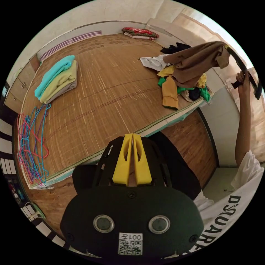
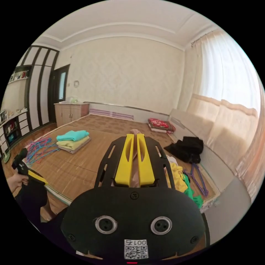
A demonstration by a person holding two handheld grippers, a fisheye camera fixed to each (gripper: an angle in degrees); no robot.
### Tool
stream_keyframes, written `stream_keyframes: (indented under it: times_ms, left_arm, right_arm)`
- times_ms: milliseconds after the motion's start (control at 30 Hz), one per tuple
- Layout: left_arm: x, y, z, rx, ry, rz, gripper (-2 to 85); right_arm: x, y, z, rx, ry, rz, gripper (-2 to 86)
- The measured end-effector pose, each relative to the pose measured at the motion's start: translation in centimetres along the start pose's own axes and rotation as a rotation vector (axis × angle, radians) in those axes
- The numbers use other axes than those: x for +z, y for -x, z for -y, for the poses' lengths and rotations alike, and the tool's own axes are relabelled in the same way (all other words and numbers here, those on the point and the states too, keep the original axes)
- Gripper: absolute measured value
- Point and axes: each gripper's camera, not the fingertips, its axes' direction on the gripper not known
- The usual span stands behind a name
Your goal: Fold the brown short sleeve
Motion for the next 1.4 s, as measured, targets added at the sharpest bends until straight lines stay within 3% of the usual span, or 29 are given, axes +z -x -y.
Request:
stream_keyframes:
  times_ms: [267, 500, 667, 733, 1000, 1200, 1400]
  left_arm:
    - [-2.7, -4.0, -5.0, 0.099, -0.116, 0.012, 0.3]
    - [-6.8, -6.2, -12.5, 0.145, -0.357, -0.162, 6.9]
    - [-8.2, -6.4, -18.5, 0.141, -0.427, -0.063, 5.2]
    - [-8.8, -5.2, -20.9, 0.07, -0.453, -0.006, 0.3]
    - [-10.6, -2.3, -26.0, 0.012, -0.537, -0.089, 0.3]
    - [-10.0, -4.6, -24.8, -0.001, -0.515, 0.026, 8.7]
    - [-9.0, -3.9, -22.2, -0.001, -0.548, 0.091, 0.0]
  right_arm:
    - [-9.9, 6.1, 4.3, -0.095, -0.17, 0.202, 1.5]
    - [-15.7, 11.5, 6.8, -0.139, -0.21, 0.391, 1.4]
    - [-18.1, 14.1, 7.2, -0.111, -0.26, 0.524, 1.4]
    - [-18.7, 15.1, 7.3, -0.099, -0.283, 0.563, 1.4]
    - [-16.8, 18.2, 8.0, -0.089, -0.242, 0.591, 1.7]
    - [-14.7, 23.7, 8.8, -0.161, -0.211, 0.492, 1.6]
    - [-10.5, 25.3, 10.3, -0.183, -0.165, 0.393, 1.7]
